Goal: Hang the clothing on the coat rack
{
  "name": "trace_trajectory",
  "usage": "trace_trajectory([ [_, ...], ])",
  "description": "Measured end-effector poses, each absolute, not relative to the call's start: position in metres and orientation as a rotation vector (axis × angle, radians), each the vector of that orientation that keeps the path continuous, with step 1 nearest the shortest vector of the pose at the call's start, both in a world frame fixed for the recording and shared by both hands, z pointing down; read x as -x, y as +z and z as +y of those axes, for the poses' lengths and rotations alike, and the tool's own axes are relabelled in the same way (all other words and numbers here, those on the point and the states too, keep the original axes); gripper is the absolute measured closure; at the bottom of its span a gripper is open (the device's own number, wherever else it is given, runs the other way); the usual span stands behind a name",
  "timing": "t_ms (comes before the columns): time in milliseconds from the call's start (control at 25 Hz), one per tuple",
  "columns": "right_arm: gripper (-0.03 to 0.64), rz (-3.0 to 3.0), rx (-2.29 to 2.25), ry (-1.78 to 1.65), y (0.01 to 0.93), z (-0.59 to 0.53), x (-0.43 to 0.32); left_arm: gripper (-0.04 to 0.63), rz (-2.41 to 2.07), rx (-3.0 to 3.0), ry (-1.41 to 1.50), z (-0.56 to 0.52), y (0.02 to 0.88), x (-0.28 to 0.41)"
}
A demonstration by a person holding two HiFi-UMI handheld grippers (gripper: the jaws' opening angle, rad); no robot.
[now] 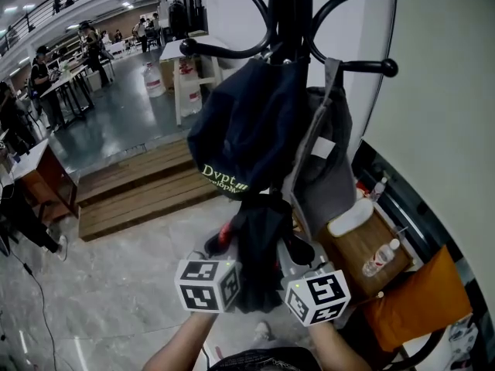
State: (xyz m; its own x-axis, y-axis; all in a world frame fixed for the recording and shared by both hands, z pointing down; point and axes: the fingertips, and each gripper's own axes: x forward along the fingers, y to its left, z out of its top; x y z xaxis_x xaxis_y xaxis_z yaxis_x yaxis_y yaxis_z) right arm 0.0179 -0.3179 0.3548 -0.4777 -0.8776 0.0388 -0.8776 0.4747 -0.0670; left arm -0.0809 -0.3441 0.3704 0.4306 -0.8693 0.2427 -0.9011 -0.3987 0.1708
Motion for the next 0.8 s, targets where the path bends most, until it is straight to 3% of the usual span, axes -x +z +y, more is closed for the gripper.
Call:
trace_trajectory([
  [800, 0.592, 2.721, 1.596, -0.129, 0.365, -0.329, -0.018, 0.563, -1.497, -2.416, 0.152, -0.354, 0.379, 0.067],
])
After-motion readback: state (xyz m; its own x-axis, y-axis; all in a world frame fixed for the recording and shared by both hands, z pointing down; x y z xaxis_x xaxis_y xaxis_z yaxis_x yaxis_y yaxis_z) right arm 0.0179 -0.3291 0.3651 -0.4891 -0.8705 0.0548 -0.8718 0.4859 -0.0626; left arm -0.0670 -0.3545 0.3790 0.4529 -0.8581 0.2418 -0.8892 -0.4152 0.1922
